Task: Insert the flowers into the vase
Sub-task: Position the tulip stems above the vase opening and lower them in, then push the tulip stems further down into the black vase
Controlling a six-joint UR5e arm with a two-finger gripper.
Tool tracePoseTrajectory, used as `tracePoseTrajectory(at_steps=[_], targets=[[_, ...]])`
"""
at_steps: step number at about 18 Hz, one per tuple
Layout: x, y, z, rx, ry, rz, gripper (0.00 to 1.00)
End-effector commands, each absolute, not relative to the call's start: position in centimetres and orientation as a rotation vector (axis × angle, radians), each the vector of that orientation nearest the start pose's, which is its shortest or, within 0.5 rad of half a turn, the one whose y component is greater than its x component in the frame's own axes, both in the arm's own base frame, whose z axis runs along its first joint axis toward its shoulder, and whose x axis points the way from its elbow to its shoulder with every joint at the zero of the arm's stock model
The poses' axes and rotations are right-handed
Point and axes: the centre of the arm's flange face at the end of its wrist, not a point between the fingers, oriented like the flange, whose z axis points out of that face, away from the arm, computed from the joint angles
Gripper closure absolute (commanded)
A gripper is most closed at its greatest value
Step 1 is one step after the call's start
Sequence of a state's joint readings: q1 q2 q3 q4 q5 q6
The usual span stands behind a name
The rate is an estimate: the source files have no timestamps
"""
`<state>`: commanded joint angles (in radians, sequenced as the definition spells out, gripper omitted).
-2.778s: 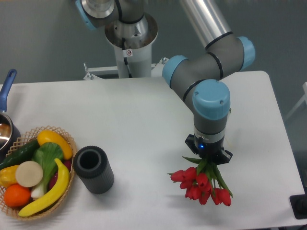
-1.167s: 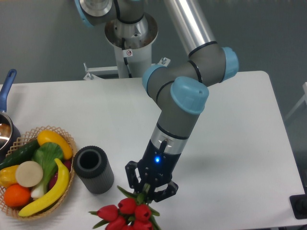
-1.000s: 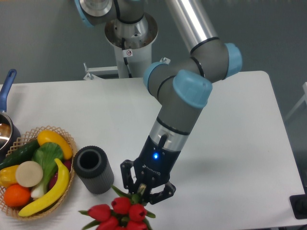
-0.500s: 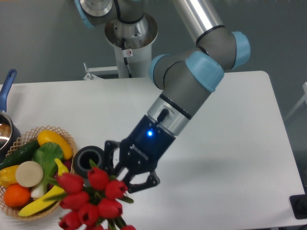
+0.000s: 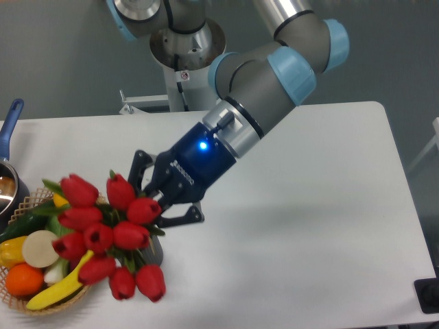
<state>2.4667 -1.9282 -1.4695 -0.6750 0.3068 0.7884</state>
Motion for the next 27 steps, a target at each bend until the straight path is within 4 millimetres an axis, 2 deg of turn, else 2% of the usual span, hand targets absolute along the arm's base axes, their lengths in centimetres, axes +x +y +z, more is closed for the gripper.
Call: tracePoseTrajectory(at_steps=[6, 8, 12, 16, 27], targets=[[-33.7, 57.0, 47.4, -1.812, 0.36, -0.438, 0.91], [-32.9, 56.7, 47.4, -1.807, 0.384, -0.43, 0.9], [-32.5, 56.7, 46.3, -1.81, 0.402, -0.427, 0.89], [-33.0, 57.3, 44.1, -1.811, 0.429, -0.422, 0.88], [-30.1, 56.5, 38.2, -1.824, 0.484, -0.457, 0.84]])
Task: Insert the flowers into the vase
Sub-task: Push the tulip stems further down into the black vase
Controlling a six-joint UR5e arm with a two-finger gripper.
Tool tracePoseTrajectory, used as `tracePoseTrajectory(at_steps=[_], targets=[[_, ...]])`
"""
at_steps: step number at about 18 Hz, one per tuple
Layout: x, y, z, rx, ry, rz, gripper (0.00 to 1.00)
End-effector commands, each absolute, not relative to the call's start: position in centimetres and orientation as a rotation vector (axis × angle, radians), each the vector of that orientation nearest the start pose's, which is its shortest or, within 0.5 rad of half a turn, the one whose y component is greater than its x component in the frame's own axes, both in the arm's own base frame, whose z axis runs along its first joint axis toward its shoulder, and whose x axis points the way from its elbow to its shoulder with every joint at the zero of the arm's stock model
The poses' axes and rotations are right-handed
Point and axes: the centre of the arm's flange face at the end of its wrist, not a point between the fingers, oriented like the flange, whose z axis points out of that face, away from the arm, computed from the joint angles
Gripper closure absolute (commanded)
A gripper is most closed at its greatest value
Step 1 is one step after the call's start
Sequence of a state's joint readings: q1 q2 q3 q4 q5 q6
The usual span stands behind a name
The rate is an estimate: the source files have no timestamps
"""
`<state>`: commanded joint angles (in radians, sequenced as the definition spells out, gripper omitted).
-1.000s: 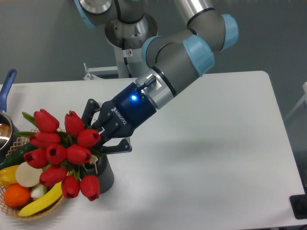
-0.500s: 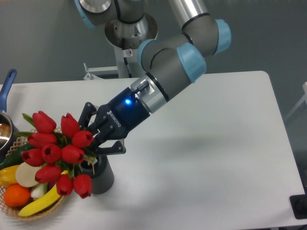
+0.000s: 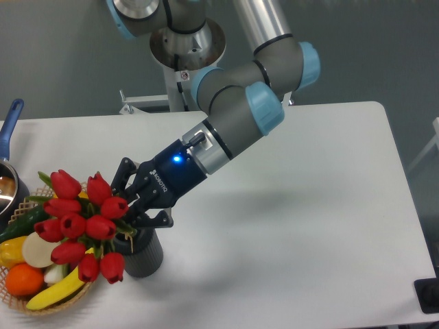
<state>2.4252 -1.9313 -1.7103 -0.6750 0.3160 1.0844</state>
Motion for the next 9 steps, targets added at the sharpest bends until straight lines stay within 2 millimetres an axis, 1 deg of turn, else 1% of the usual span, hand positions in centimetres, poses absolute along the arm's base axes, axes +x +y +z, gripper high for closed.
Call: tracePoseTrajectory(at_steps=[9], targets=[[-29.2, 55.7, 34.8, -1.817, 0.538, -0.45, 0.82]])
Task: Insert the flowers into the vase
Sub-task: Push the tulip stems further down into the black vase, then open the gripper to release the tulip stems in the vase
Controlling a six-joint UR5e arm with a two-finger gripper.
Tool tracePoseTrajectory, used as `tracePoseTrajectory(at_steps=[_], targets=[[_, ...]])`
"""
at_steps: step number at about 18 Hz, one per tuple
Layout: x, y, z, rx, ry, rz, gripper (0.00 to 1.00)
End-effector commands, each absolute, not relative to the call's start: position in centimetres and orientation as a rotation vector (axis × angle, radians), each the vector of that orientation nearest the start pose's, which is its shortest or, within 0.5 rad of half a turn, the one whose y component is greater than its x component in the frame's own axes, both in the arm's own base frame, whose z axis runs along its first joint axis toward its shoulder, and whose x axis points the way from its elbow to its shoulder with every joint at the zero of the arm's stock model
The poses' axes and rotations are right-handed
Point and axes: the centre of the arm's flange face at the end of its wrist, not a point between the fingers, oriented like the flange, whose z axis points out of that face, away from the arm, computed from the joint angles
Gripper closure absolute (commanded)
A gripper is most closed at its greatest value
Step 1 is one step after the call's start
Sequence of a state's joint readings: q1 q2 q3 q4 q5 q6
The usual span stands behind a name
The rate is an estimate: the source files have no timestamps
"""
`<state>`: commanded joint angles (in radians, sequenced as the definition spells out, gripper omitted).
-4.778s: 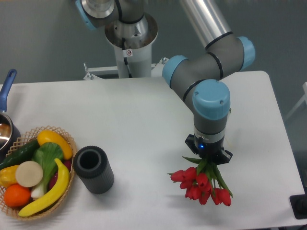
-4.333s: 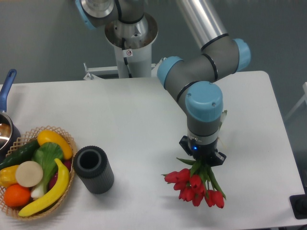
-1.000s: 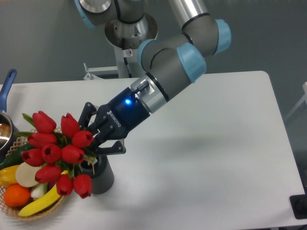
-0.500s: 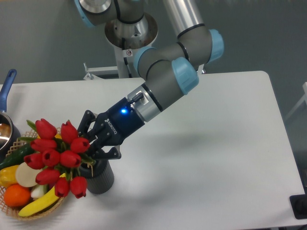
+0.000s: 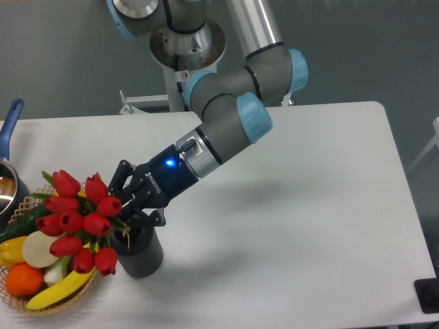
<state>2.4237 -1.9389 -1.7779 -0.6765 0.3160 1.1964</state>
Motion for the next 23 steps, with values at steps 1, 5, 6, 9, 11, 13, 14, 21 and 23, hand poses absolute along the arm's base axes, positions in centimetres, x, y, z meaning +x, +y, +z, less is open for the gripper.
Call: tracePoseTrajectory(at_steps=[1, 5, 6, 9, 11, 13, 14, 21, 23], targets=[[-29.2, 55.8, 34.4, -1.816, 0.547, -0.445, 0.82], [-29.2, 56.1, 33.2, -1.821, 0.551, -0.455, 0.81], [-29.2, 56.1, 32.9, -1.824, 0.548, -0.461, 0.79], [-28.9, 55.7, 31.9, -1.825, 0.553, -0.465, 0.77], [-28.7, 55.2, 30.9, -1.82, 0.57, -0.456, 0.76], [-28.6, 54.6, 30.1, -1.819, 0.579, -0.451, 0.74], [-28.7, 54.4, 29.8, -1.82, 0.577, -0.449, 0.73], [-29.2, 53.5, 29.0, -1.827, 0.56, -0.448, 0.62], [-29.5, 53.3, 28.8, -1.829, 0.551, -0.448, 0.53]])
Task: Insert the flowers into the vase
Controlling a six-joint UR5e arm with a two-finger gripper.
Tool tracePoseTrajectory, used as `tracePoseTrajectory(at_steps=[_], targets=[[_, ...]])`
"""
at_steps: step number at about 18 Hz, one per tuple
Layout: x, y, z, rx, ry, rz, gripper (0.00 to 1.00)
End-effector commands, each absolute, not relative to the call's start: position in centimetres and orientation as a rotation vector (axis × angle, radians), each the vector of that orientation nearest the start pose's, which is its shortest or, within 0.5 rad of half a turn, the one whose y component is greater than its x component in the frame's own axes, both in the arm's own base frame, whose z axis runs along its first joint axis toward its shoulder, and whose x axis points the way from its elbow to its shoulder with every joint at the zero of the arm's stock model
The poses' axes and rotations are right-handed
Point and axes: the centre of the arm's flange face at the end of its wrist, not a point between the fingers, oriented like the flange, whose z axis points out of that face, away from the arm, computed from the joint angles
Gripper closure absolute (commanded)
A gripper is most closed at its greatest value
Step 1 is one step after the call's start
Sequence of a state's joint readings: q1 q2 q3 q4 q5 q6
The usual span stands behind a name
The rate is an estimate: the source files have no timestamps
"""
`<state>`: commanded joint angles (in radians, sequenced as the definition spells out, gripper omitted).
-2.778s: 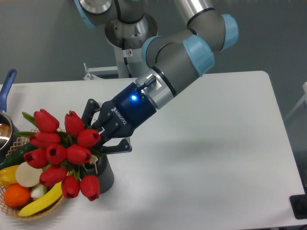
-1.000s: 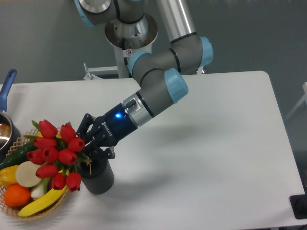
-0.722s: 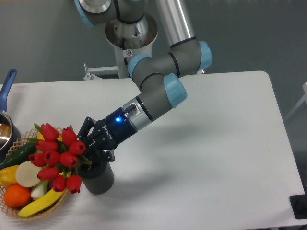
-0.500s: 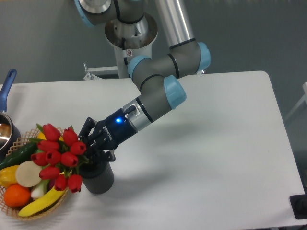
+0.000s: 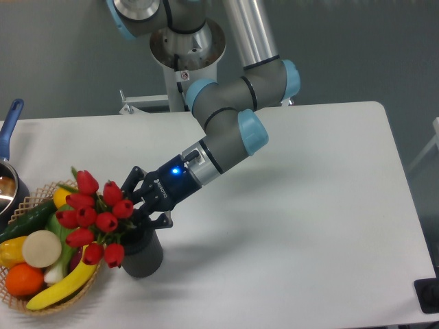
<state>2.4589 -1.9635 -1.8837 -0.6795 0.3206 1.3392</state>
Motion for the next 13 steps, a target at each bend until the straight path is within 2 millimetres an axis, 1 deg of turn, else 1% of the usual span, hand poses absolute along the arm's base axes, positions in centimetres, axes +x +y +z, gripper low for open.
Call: tracePoseTrajectory(at_steps=[3, 4, 6, 7, 8, 9, 11, 13], targets=[[-29.9, 52.4, 28.2, -1.839, 0.524, -0.453, 0.44], [-30.0, 52.2, 28.1, -1.841, 0.517, -0.453, 0.43], [-30.5, 51.8, 28.0, -1.844, 0.505, -0.448, 0.37], [-30.5, 51.7, 28.0, -1.845, 0.502, -0.448, 0.33], [-30.6, 51.6, 27.9, -1.846, 0.498, -0.449, 0.28], [-31.2, 51.3, 27.8, -1.848, 0.487, -0.442, 0.24], [-31.3, 51.0, 27.7, -1.851, 0.48, -0.443, 0.21], [-31.7, 50.6, 27.7, -1.852, 0.47, -0.436, 0.19]])
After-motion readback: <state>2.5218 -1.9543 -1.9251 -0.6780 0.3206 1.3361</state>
